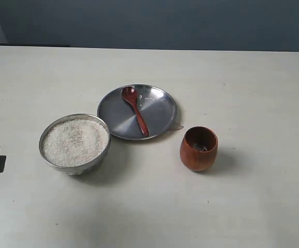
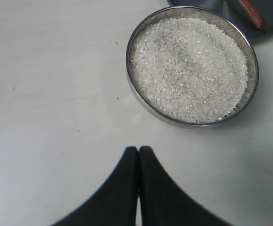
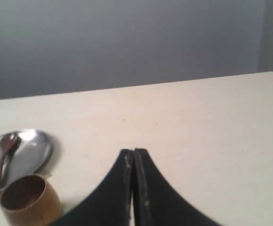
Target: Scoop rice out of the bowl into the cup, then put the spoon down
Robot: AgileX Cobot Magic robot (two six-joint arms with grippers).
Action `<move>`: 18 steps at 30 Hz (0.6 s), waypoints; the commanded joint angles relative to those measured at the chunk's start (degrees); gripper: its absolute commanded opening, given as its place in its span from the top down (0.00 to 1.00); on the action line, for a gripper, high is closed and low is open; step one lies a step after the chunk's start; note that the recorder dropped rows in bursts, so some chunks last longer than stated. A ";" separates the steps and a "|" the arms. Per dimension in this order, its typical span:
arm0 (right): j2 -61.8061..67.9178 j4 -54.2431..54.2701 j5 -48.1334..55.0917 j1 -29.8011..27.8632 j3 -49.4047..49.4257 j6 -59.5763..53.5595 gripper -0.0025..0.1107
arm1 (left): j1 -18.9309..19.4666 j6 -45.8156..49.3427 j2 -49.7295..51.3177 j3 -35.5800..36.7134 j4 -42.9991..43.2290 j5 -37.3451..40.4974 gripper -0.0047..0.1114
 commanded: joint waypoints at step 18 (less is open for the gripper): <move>-0.19 21.83 -3.89 -0.34 4.72 -29.32 0.98 | -0.16 -0.05 0.04 -0.33 0.13 -0.47 0.96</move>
